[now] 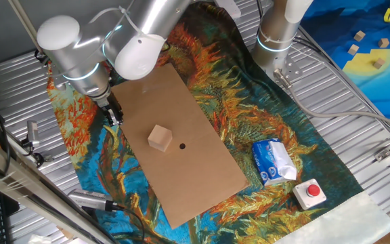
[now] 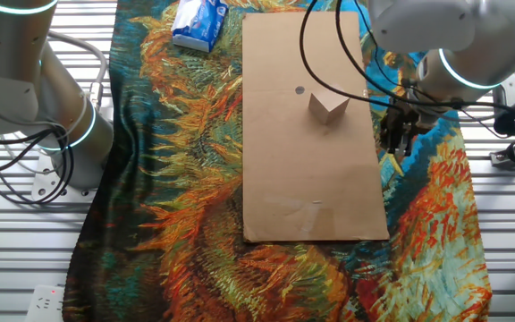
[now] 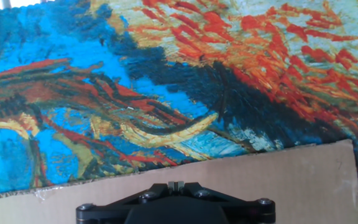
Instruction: Use the gripper to push the small block from left to right
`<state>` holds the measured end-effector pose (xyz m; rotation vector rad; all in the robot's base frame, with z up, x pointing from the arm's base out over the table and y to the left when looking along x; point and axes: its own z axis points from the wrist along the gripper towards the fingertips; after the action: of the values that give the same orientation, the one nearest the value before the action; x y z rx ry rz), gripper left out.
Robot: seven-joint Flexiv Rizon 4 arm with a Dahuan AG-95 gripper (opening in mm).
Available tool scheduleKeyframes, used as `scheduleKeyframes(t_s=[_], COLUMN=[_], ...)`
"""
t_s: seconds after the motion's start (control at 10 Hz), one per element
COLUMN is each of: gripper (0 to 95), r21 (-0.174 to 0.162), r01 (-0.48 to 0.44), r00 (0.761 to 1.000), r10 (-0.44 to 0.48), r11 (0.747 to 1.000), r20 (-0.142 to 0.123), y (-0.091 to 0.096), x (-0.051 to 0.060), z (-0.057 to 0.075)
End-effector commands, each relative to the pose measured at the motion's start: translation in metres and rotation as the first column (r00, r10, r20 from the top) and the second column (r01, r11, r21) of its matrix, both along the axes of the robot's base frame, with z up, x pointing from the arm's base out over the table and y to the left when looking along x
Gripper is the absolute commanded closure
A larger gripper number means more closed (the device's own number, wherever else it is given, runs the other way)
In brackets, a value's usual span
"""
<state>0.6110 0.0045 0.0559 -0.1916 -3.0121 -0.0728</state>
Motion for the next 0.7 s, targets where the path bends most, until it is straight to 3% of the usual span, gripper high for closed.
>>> scheduleKeyframes(t_s=[0.1,0.3,0.7], gripper=[95.0,95.0,95.0], r21=[-0.020,-0.016,-0.011], r01=[0.011,0.015,0.014], r00=[0.999,0.998,0.998], r10=[-0.010,-0.014,-0.014], r11=[1.000,1.000,1.000], r20=[0.033,0.062,0.058], y=[-0.0004,-0.0004,-0.0004], x=[-0.0006,-0.0006,-0.0006], z=[0.0002,0.0002,0.0002])
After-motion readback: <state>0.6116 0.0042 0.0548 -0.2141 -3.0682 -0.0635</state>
